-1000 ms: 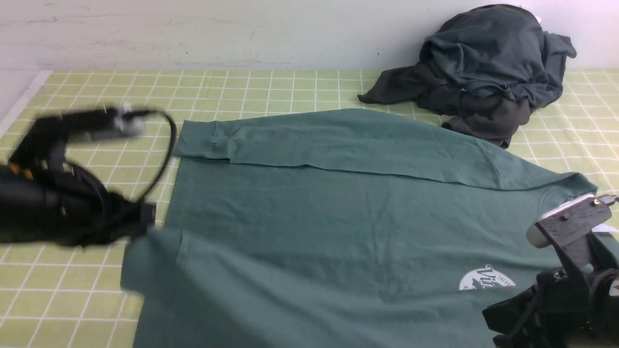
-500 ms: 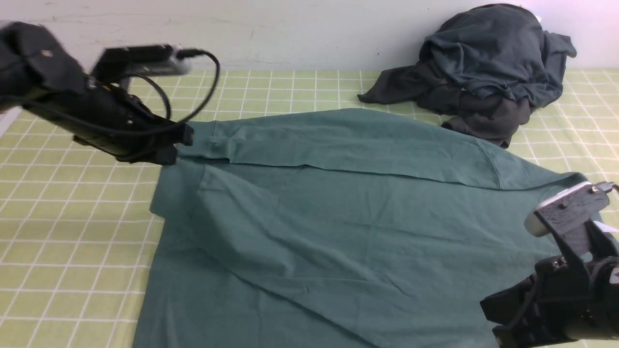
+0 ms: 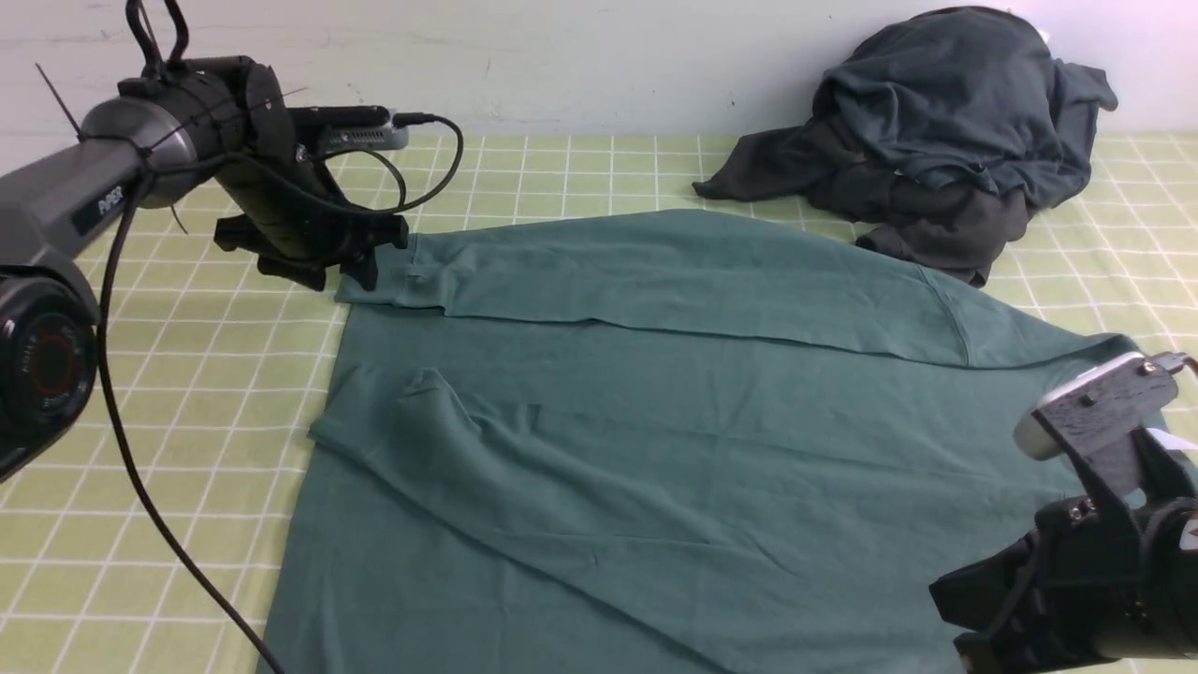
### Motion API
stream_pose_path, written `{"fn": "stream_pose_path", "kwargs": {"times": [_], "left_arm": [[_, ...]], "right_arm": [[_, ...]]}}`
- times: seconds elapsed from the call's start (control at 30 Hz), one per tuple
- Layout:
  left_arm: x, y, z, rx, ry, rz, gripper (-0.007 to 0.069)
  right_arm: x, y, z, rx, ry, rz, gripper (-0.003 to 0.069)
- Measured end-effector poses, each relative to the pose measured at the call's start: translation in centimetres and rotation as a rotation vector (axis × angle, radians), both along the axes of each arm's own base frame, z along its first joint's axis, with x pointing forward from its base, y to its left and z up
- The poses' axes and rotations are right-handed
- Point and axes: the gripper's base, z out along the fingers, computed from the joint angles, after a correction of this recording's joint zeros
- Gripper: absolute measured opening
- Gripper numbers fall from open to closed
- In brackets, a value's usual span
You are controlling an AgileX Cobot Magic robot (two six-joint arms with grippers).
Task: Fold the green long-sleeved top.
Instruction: Use the left arm to clamp the cuff farthest from it
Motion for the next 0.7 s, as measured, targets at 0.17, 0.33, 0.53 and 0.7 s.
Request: {"fn": "stream_pose_path", "kwargs": {"times": [0.17,0.33,0.53,0.7], "left_arm": [[0.3,0.0,-1.7,0.008,0.037,0.003,0.0323],[0.4,0.0,-2.1,-0.002,0.035,0.009,0.0213],[0.5,0.0,-1.5,0.003,0.013,-0.004,0.0015],[-0.8,0.0,2.1,0.021,0.028,-0.052,0.0006]], "right_arm": [[0.0,0.0,0.0,0.000,0.000,0.001,-0.0014],[0.0,0.0,0.0,0.000,0.000,0.001,-0.0014],[0.0,0.0,0.0,-0.001,0.000,0.001,-0.0014],[0.0,0.0,0.0,-0.001,0.000,0.001,-0.0014]]}}
